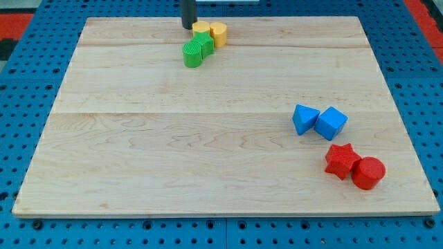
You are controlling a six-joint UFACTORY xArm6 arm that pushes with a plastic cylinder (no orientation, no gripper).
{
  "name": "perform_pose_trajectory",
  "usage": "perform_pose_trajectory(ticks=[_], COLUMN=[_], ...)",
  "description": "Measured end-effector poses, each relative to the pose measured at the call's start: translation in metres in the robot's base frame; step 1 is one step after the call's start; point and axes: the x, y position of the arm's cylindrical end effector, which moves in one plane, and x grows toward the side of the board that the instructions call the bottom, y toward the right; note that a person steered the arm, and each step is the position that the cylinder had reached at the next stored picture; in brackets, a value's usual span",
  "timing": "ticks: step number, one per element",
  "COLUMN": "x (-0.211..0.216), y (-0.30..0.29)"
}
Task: Place the yellow heart right to the yellow hexagon
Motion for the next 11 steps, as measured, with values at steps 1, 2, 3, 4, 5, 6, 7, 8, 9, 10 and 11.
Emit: perform_pose_trajectory(ticks=[1, 2, 3, 4, 5, 6, 7, 8, 9, 10, 11], x=[0.002, -0.004, 0.014, 0.020, 0.020, 0.019, 0.022, 0.029, 0.046, 0.011, -0.005], y=[0.017, -0.018, -0.044, 0.017, 0.079, 0.122, 0.152, 0.159, 0.180, 0.168, 0.105])
